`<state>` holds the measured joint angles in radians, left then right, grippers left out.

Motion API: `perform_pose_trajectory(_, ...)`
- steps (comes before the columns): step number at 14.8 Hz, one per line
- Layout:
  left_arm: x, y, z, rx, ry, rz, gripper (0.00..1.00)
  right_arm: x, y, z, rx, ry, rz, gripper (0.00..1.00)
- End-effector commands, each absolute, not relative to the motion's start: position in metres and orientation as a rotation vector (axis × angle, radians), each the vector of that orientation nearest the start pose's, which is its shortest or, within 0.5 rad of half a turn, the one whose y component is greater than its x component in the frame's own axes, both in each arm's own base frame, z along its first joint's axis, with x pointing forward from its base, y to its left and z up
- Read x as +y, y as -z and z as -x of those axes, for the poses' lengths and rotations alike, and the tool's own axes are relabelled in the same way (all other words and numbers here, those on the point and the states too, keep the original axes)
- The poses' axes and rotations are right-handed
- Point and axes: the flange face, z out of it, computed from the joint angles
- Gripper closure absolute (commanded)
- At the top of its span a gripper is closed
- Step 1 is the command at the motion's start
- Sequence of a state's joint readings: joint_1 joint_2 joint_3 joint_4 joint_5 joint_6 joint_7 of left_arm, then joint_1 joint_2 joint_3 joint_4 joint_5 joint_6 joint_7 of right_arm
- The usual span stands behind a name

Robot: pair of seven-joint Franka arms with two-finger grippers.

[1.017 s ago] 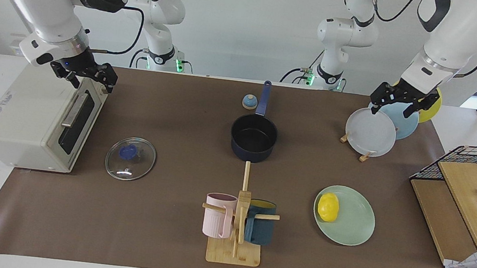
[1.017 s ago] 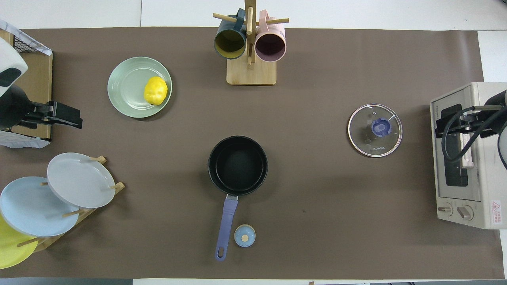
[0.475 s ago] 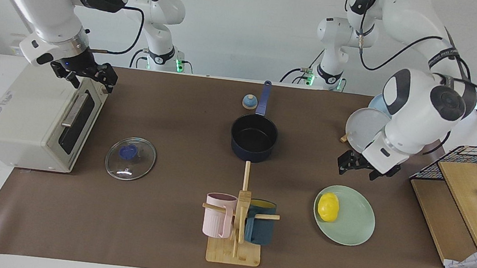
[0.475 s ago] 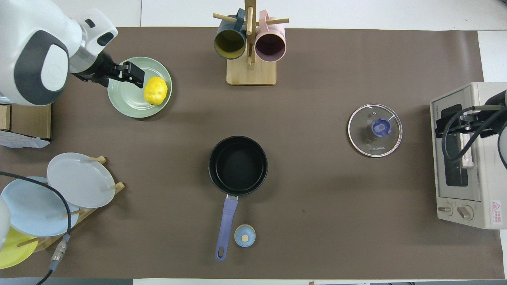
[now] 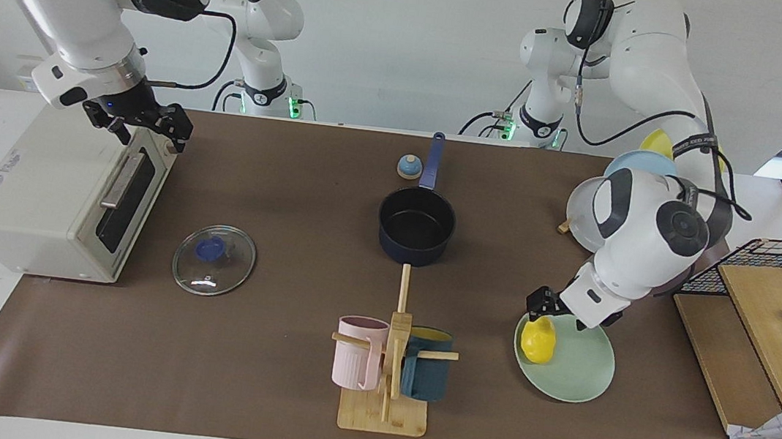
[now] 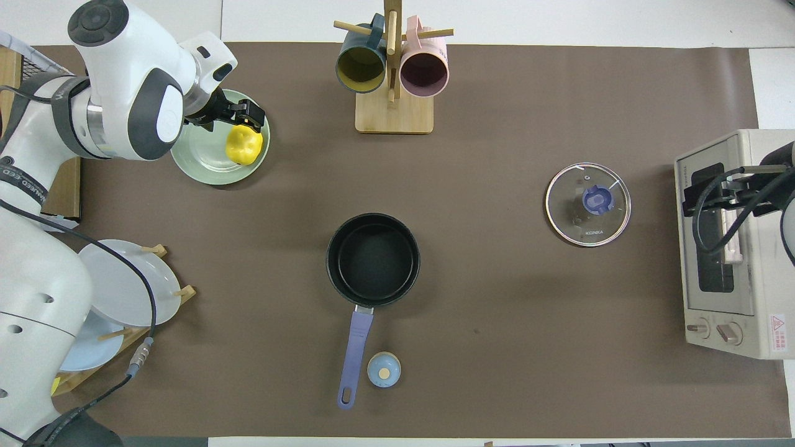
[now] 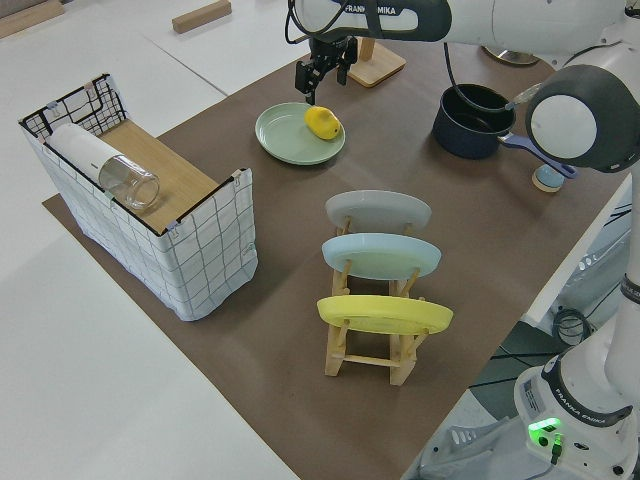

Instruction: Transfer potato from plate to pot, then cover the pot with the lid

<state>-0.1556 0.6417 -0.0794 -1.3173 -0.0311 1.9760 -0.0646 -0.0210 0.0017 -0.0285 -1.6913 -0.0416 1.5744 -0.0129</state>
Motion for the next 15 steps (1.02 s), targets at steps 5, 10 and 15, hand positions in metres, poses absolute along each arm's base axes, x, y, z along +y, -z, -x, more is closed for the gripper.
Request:
perform_pose_trajectory(5,-0.152,-0.330,-0.700,0.132,0.073,3.194,0.00,-0.033,-0.570,-0.548,0.083,-0.190,3.150,0.00)
perform_pose_trajectory(10,-0.151,-0.330,-0.695,0.100,0.034,3.191,0.00,-0.033,-0.570,-0.548,0.083,-0.190,3.150,0.00)
perform_pose_trajectory(15,-0.154,-0.328,-0.693,0.107,0.019,3.190,0.39,-0.034,-0.578,-0.544,0.086,-0.168,3.151,0.00)
